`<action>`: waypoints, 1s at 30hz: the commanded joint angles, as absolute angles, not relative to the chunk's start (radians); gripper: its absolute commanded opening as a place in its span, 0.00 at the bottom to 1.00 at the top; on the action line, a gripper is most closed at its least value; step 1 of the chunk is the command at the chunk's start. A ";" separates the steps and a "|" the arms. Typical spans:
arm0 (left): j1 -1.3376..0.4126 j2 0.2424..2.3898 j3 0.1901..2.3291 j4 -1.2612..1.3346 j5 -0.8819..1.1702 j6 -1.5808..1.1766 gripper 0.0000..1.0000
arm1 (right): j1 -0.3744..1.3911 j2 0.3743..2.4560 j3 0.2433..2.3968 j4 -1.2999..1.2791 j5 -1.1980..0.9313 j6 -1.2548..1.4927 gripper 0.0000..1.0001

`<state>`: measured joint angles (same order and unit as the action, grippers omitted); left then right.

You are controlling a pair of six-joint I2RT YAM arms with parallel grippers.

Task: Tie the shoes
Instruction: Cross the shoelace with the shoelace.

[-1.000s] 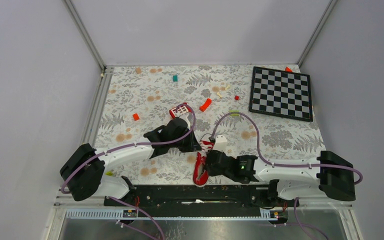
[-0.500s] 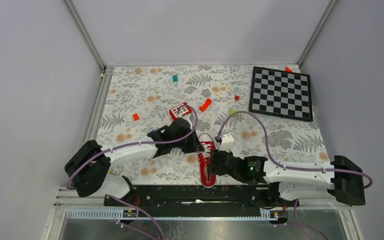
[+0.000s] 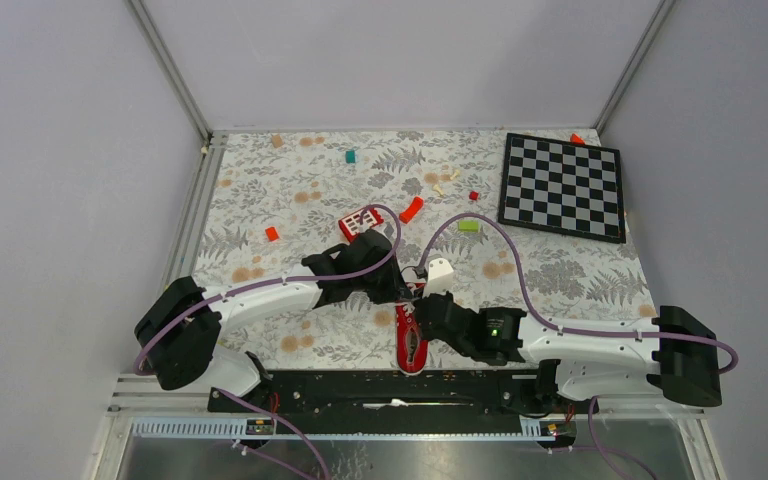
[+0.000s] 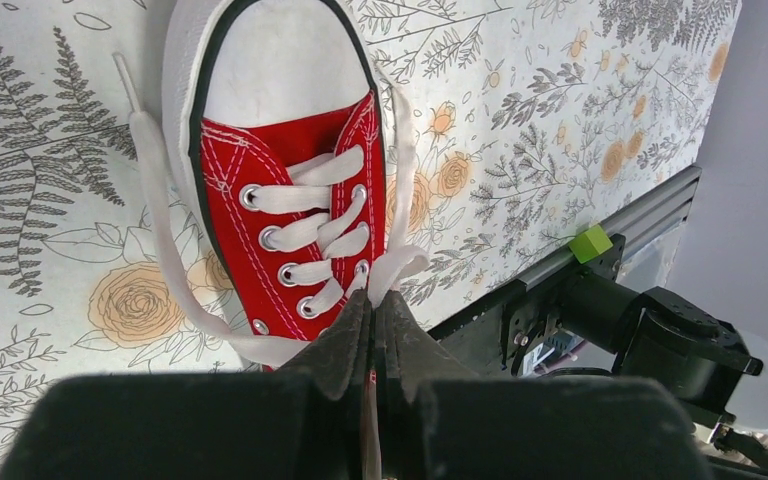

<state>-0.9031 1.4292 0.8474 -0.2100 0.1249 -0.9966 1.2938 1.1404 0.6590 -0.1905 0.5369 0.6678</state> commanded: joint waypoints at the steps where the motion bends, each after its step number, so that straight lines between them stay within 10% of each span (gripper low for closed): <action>1: -0.907 1.427 0.902 -0.237 0.076 -1.015 0.00 | 1.279 1.175 0.691 -0.090 0.583 0.633 0.11; 5: -0.908 1.421 0.901 -0.247 0.066 -1.012 0.00 | 1.275 1.207 0.694 -0.083 0.599 0.635 0.25; 23: -0.908 1.408 0.890 -0.236 0.064 -1.007 0.00 | 1.204 1.290 0.699 -0.040 0.556 0.558 0.28; 30: -0.907 1.407 0.887 -0.234 0.068 -1.006 0.00 | 1.193 1.257 0.669 -0.014 0.563 0.550 0.06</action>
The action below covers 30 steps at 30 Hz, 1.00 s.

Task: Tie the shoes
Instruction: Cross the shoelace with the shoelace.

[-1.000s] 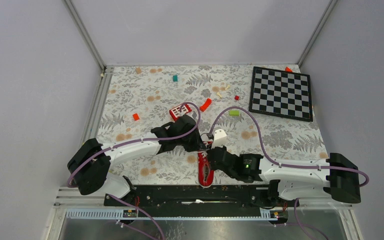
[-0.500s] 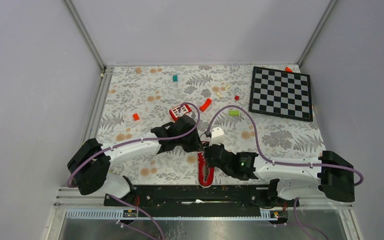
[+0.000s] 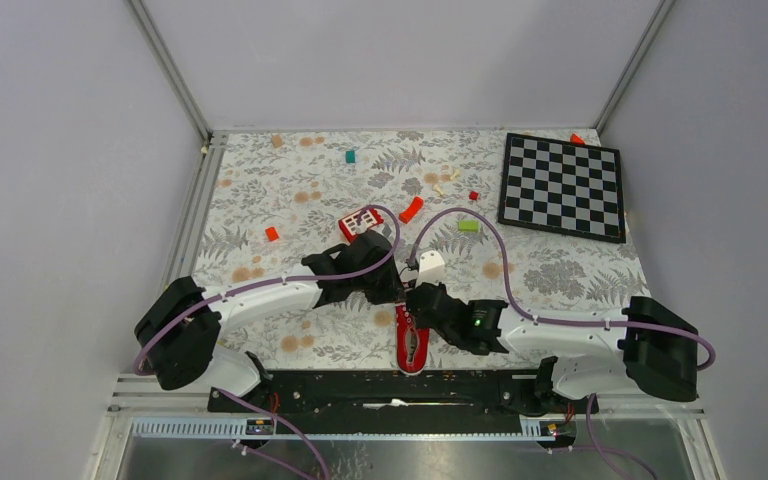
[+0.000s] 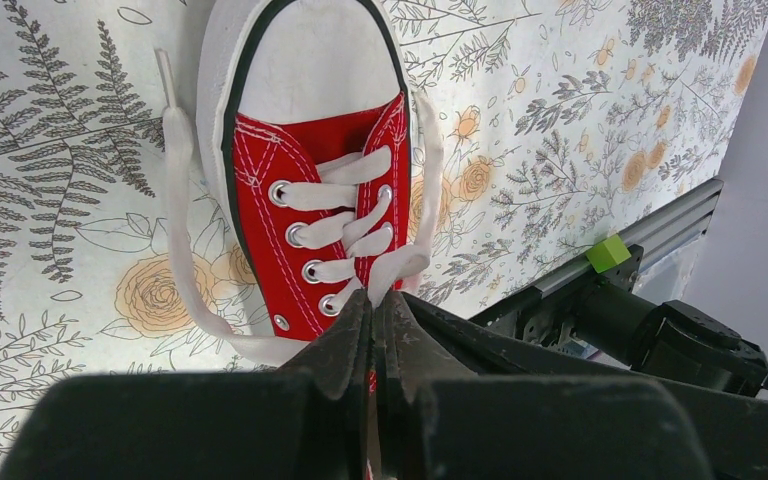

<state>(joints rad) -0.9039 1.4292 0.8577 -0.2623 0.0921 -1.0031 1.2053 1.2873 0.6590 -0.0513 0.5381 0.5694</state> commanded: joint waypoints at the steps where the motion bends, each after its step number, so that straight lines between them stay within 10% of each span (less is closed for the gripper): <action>1: -0.908 1.407 0.887 -0.235 0.067 -1.006 0.00 | 1.192 1.251 0.664 -0.014 0.563 0.550 0.01; 30: -0.899 1.440 0.862 -0.107 0.149 -0.976 0.19 | 1.192 1.149 0.577 -0.010 0.522 0.604 0.00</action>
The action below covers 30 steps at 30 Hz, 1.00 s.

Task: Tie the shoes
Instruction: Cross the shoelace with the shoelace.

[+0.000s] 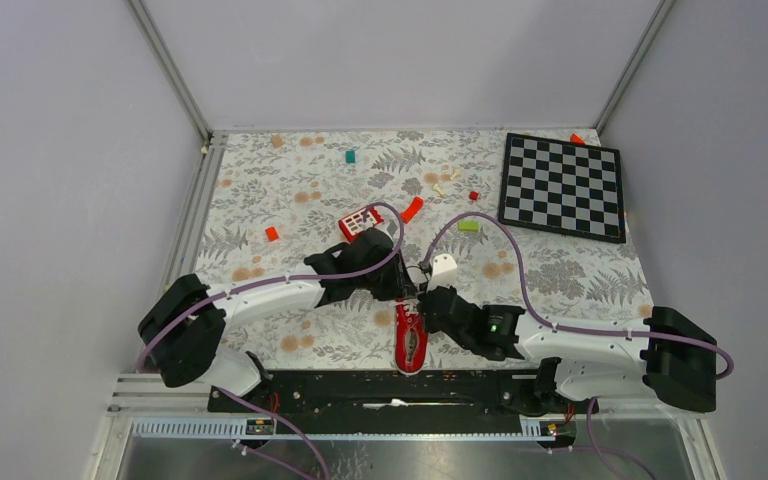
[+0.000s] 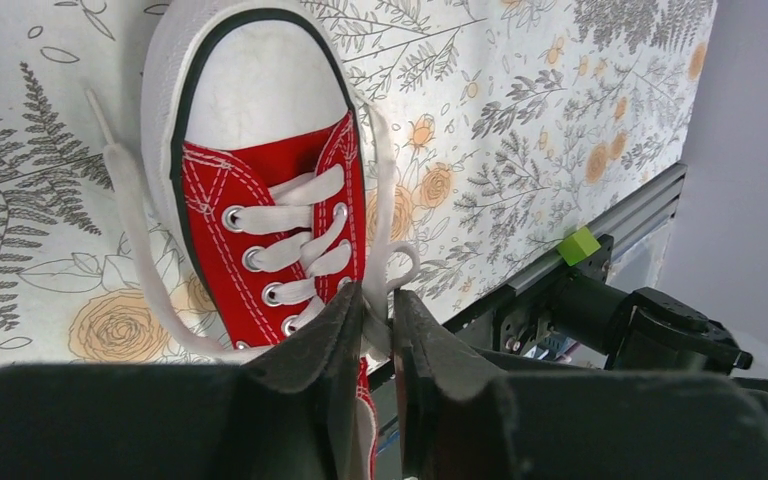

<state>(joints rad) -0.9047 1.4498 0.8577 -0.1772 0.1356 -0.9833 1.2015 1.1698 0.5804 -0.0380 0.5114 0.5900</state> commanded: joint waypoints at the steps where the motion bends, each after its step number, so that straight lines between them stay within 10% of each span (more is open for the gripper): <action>1: -0.898 1.438 0.857 -0.102 0.147 -0.977 0.19 | 1.192 1.150 0.576 -0.010 0.522 0.604 0.00; 9: -0.891 1.437 0.841 -0.081 0.162 -0.975 0.00 | 1.192 1.141 0.570 -0.010 0.532 0.610 0.00; 30: -0.872 1.387 0.757 0.026 0.214 -0.973 0.00 | 1.192 1.090 0.516 -0.011 0.607 0.676 0.00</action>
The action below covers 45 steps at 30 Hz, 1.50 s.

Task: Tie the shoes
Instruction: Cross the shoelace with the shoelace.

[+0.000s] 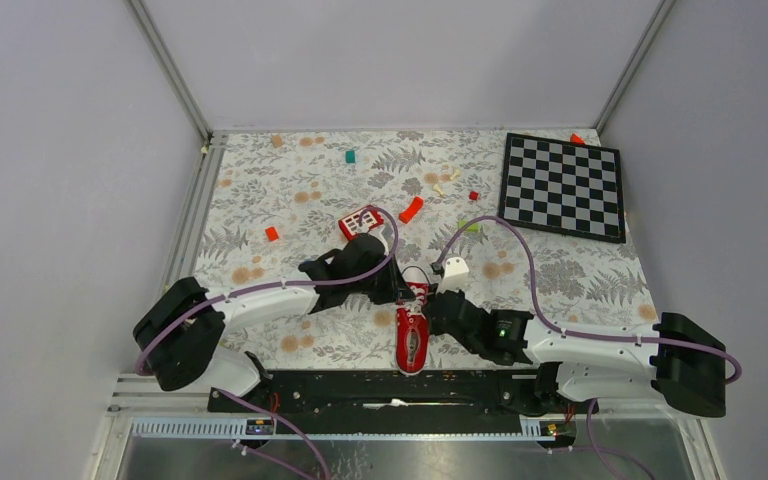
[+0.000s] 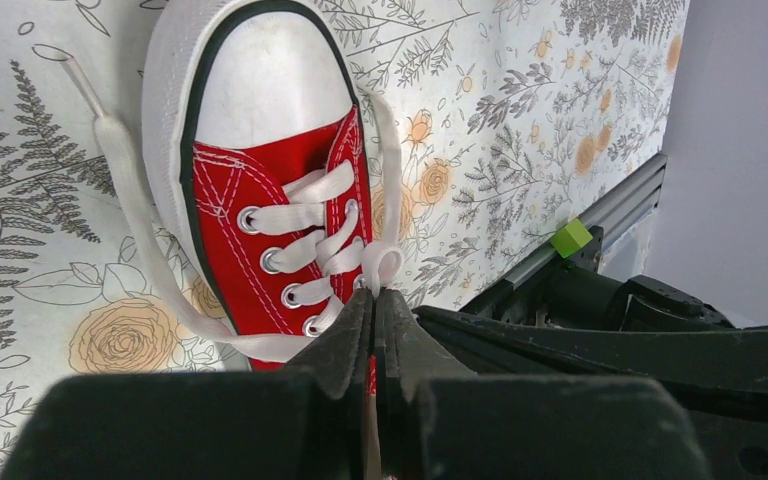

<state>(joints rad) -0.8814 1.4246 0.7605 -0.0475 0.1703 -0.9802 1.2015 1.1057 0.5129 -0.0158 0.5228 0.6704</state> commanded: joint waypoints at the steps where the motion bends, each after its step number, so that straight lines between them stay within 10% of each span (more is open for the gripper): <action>1: -0.869 1.388 0.760 0.022 0.221 -0.966 0.00 | 1.192 1.090 0.517 -0.011 0.618 0.679 0.00; 39: -0.756 1.529 0.743 0.098 0.529 -0.910 0.00 | 1.190 1.206 0.471 0.088 0.589 0.718 0.00; 45: -0.749 1.548 0.747 0.106 0.540 -0.909 0.00 | 1.180 1.152 0.461 0.070 0.549 0.705 0.15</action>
